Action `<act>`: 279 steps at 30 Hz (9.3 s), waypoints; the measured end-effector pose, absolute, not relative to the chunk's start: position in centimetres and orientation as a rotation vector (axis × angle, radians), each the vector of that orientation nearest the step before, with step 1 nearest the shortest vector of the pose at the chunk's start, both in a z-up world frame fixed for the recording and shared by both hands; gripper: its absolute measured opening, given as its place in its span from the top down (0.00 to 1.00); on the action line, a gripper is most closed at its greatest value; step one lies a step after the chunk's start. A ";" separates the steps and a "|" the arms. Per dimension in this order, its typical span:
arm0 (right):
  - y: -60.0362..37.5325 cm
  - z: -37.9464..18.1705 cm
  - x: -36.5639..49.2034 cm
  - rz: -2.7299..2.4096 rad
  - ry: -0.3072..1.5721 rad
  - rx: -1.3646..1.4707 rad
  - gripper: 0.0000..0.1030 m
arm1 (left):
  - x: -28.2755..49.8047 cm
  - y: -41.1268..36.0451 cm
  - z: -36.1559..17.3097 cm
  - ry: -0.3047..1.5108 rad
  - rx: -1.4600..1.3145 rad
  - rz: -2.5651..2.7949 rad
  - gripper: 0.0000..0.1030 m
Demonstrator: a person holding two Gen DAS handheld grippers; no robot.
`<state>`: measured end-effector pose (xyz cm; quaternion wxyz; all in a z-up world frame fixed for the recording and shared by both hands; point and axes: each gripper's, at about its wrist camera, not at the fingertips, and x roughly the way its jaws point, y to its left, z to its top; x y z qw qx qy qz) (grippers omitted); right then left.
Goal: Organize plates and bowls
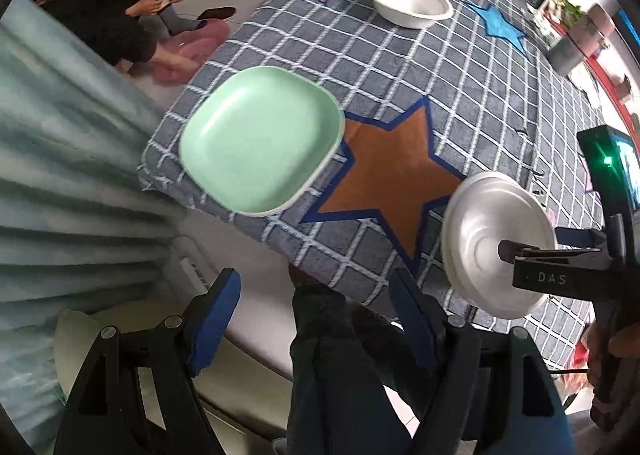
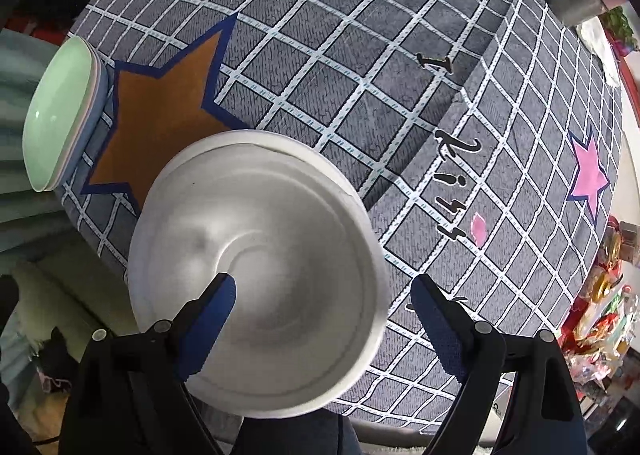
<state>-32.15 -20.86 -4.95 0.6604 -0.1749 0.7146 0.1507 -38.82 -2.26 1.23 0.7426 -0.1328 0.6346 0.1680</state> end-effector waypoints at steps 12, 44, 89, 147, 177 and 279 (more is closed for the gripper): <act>-28.7 -1.6 -30.6 0.262 1.581 -0.169 0.12 | -33.1 -5.4 0.8 1.457 -0.197 0.232 0.23; -27.6 0.5 -21.5 0.013 1.556 0.194 0.12 | -16.2 3.2 2.5 1.416 -0.013 0.030 0.22; -16.7 -7.8 -4.8 0.070 1.598 0.345 0.75 | -0.2 5.7 -8.5 1.524 0.046 -0.196 0.70; -26.8 -0.8 -26.0 0.192 1.597 0.358 0.79 | -23.6 -11.6 0.5 1.440 0.244 -0.280 0.61; -33.5 -0.9 -33.6 0.138 1.633 0.220 0.17 | -30.7 -8.9 1.2 1.417 0.120 -0.041 0.23; -24.3 -11.9 -29.1 -0.037 1.688 0.412 0.62 | -27.4 -12.2 -12.3 1.629 0.176 -0.318 0.63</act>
